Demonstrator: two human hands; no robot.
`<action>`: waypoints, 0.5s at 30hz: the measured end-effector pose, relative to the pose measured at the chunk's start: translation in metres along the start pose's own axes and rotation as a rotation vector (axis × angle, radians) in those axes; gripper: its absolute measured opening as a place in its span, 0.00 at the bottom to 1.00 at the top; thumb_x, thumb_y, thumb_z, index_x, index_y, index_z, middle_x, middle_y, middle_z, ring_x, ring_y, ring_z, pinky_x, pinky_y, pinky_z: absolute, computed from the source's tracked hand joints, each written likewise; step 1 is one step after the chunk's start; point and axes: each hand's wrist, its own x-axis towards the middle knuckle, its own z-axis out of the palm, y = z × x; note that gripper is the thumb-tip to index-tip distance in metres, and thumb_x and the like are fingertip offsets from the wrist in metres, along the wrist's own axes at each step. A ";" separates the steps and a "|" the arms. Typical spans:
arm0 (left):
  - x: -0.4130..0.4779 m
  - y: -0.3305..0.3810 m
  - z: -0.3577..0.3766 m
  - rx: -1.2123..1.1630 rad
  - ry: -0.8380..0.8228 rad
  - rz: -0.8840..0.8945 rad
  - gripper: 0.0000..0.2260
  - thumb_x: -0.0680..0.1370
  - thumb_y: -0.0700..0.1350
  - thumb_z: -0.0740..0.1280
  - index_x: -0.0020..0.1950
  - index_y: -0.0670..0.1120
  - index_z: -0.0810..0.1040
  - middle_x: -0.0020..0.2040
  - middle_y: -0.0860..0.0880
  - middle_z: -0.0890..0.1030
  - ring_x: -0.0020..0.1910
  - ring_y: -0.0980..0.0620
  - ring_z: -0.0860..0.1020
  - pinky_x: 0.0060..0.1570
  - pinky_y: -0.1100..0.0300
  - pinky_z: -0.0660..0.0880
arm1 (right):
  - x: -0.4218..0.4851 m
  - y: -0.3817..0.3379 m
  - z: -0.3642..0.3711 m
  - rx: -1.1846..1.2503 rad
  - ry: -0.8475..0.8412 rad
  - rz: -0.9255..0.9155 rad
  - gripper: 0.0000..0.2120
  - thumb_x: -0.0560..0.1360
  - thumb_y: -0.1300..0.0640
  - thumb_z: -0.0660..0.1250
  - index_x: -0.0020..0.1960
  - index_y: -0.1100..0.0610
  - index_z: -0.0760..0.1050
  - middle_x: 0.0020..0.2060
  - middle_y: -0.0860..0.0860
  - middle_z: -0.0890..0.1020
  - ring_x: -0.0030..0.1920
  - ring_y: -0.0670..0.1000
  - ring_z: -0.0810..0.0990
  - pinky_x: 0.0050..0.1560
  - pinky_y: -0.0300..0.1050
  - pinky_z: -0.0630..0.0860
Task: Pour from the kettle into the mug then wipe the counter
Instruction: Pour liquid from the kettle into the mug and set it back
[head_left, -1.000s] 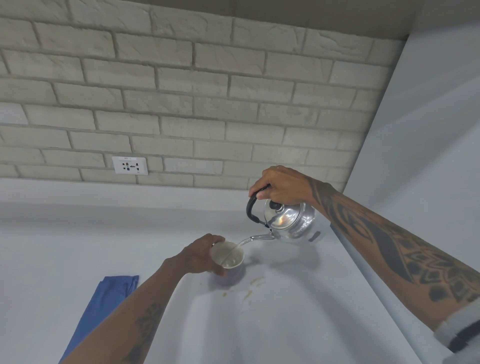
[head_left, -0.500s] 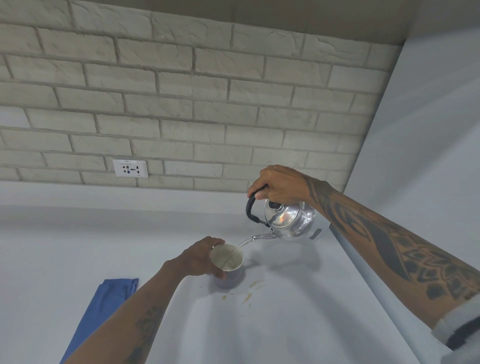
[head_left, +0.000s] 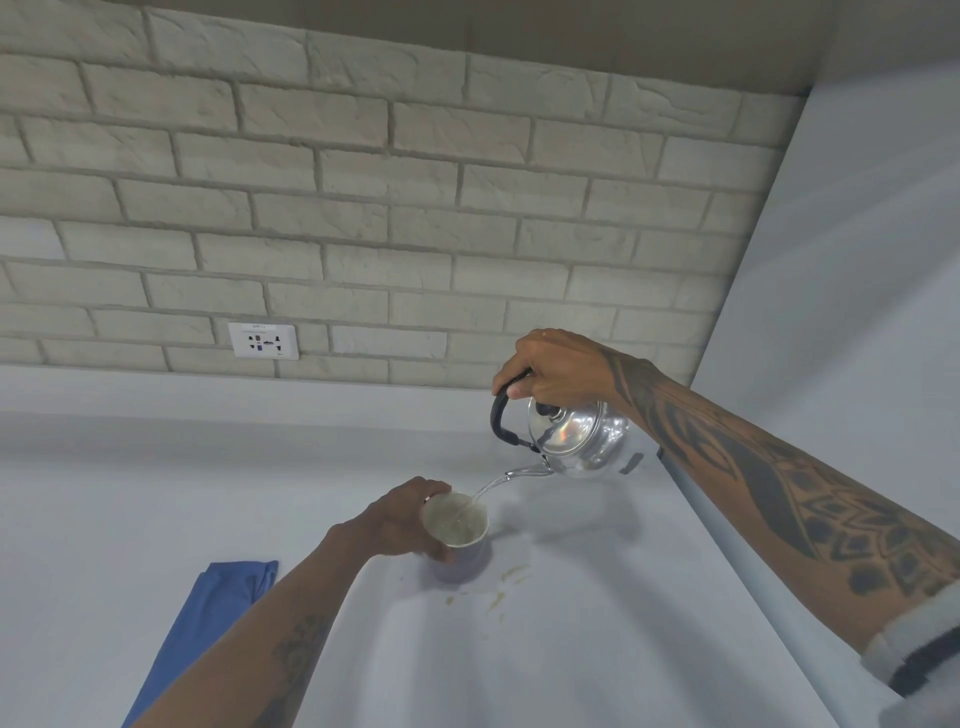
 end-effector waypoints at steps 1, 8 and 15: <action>0.000 0.000 0.000 0.012 0.002 -0.001 0.42 0.61 0.50 0.82 0.71 0.53 0.67 0.62 0.55 0.70 0.59 0.54 0.70 0.51 0.67 0.68 | 0.001 0.000 0.000 -0.001 0.000 -0.001 0.10 0.77 0.56 0.67 0.55 0.48 0.83 0.32 0.35 0.73 0.45 0.47 0.78 0.49 0.44 0.75; 0.000 0.001 -0.001 0.046 -0.009 -0.006 0.43 0.58 0.54 0.81 0.70 0.56 0.67 0.61 0.58 0.70 0.59 0.54 0.71 0.58 0.61 0.70 | 0.001 0.011 0.005 0.101 0.041 0.043 0.10 0.77 0.57 0.66 0.55 0.48 0.83 0.33 0.36 0.74 0.40 0.42 0.75 0.44 0.38 0.71; 0.000 0.002 -0.001 0.037 -0.012 -0.002 0.39 0.60 0.50 0.82 0.67 0.56 0.68 0.60 0.57 0.71 0.57 0.54 0.72 0.48 0.68 0.68 | -0.013 0.045 0.033 0.419 0.097 0.125 0.10 0.76 0.59 0.69 0.55 0.51 0.83 0.48 0.40 0.83 0.51 0.40 0.80 0.57 0.35 0.71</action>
